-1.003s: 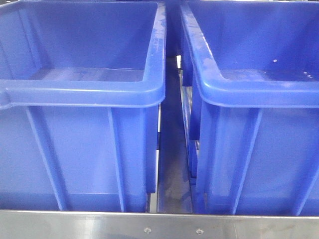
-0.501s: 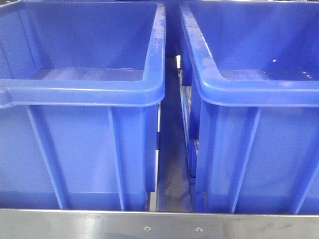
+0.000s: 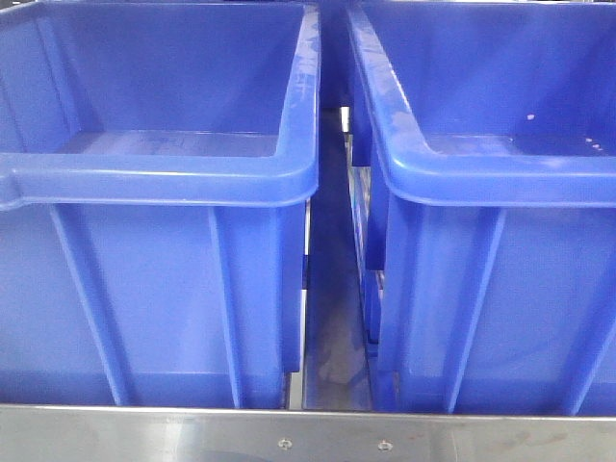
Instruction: Sort and place red and blue blocks on shelf
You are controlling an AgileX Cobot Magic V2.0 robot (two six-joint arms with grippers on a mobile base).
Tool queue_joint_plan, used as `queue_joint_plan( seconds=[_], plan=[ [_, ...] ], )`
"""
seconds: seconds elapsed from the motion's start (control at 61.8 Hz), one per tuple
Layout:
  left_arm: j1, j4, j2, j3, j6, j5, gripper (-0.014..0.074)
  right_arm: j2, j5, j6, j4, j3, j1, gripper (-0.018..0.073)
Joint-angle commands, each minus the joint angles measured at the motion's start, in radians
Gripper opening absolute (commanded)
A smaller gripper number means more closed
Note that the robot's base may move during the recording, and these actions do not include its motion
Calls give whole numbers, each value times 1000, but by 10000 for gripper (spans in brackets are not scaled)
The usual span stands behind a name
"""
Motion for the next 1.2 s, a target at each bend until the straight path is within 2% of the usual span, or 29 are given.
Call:
queue_joint_plan(
  seconds=[0.0,0.485,0.696,0.825,1.181],
  plan=[
    [1,-9,5,-27,0,-90,125,12,-79,-11,2,-29,-7,55],
    [1,-9,5,-27,0,-90,125,-3,-80,-11,2,-16,-7,55],
    [1,-9,5,-27,0,-90,125,-111,-65,-12,0,43,-115,55],
    [1,-9,5,-27,0,-90,125,-178,-76,-12,1,146,-125,55],
    [1,-9,5,-27,0,-90,125,-179,-299,-12,0,363,-116,55]
  ],
)
